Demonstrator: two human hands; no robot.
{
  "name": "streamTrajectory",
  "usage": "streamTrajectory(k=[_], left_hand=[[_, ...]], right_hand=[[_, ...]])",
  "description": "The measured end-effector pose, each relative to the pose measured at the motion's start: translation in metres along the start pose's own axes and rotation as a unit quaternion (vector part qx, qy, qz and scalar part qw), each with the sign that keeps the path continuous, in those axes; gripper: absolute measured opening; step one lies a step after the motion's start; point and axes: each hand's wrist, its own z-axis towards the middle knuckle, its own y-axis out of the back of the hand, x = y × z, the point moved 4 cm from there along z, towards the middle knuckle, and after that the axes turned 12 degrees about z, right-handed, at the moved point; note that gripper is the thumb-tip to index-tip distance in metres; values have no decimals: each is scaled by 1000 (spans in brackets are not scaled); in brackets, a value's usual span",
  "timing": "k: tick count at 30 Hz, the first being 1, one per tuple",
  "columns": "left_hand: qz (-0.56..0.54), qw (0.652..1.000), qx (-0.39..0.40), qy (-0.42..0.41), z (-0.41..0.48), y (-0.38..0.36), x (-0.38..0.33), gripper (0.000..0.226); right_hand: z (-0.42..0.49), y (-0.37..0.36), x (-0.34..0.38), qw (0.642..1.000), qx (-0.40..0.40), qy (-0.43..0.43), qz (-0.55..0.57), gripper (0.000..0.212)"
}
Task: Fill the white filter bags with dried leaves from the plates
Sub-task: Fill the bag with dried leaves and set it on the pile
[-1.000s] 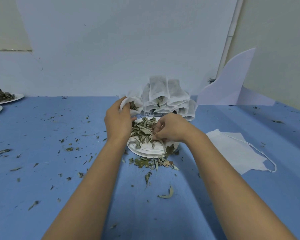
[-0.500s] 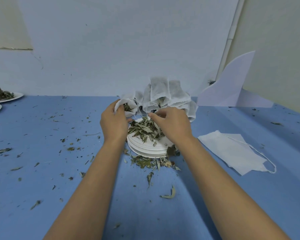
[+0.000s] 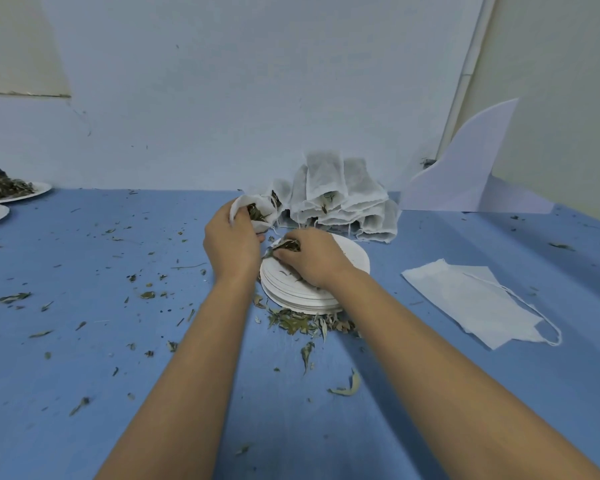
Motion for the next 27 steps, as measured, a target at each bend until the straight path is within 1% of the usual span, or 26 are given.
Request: streamTrajectory(k=[1,3,5,7,9,10,11,12,13,14,15,16,17,18,20,22,23,25,27], left_hand=[[2,1000,2,-2,0,0,0,27],[7,1000,4,-4,-1,0,-1,27],[10,1000,3,-5,-1,0,-2,26],[16,1000,4,-7,-1,0,-3,25],[20,1000,7,-9,-2,-1,-4,25],[19,1000,8,-10,-2,-1,-5,25],[16,1000,9,-12,-3,0,-6,25],[12,1000,11,-16,-3,0,-7,25],[8,1000,15,-21,-4,-1,-9,25],[7,999,21,-28,-5,-2,-10,25],[8,999,28,-35,-6,-4,-11,26],[9,999,35,-40,-7,-6,-11,27],[10,998,41,-44,-8,-8,-11,29],[11,998,45,-46,-8,-10,-11,30],[14,997,50,-49,-10,-12,-10,31],[13,998,47,-46,-9,-12,-8,31],[9,998,44,-42,-8,-11,-8,30],[7,999,41,-34,-7,-10,-6,28],[8,999,37,-33,-7,-9,-6,27]], right_hand=[[-1,4,0,1000,-24,6,-4,26],[-2,10,-3,998,-55,-5,-23,22],[-2,13,-5,998,-53,-23,-26,23],[-3,16,-6,999,-29,-28,-33,33],[-8,22,-6,996,-6,-26,-85,56],[-11,28,-4,993,-16,-21,-118,65],[-15,34,0,989,-40,-6,-141,69],[-20,41,4,987,-68,20,-145,68],[-25,48,9,987,-82,54,-124,61],[-30,53,13,991,-72,81,-83,49],[-34,57,17,994,-44,92,-37,37],[-38,59,19,996,-10,86,-13,28],[-42,60,21,997,19,73,-17,25],[-45,61,22,997,43,54,-40,27],[-52,64,20,990,99,-13,-102,40],[-60,66,15,968,168,-96,-158,49],[-64,66,14,956,189,-125,-186,50],[-68,64,13,944,202,-141,-218,50],[-68,58,15,943,212,-141,-213,49]])
